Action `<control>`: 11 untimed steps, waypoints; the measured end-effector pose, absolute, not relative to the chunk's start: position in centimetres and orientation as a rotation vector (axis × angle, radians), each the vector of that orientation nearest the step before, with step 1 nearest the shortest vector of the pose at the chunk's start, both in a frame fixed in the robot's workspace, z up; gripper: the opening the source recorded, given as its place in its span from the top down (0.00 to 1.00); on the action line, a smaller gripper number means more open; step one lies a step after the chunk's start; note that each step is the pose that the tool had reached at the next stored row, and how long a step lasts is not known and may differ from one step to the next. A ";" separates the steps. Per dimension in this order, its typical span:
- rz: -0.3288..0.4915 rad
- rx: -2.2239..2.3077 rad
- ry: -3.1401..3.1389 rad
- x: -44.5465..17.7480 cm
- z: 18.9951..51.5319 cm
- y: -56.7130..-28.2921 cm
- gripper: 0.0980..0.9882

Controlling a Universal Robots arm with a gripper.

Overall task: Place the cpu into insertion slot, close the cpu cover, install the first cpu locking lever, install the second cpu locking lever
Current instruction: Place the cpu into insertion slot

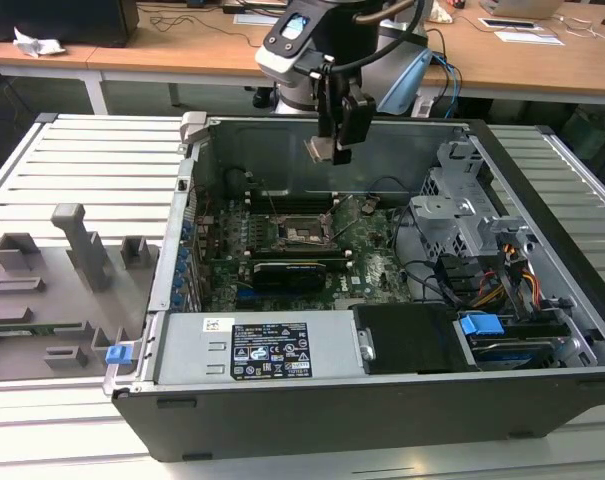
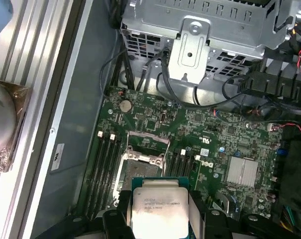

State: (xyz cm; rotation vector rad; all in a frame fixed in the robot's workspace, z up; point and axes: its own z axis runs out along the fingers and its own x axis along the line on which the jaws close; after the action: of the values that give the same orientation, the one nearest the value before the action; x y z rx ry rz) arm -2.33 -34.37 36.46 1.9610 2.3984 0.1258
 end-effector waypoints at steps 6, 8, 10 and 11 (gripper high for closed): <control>0.123 2.046 2.323 -2.3 36.4 -34.4 0.50; 0.123 2.065 2.305 -2.3 36.4 -34.4 0.50; 0.122 2.085 2.285 -2.3 36.4 -34.4 0.50; 0.122 2.095 2.276 -2.3 36.4 -34.4 0.50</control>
State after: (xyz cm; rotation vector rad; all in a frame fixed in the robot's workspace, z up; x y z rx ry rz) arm -2.33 -34.37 36.37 2.0949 2.2762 0.1217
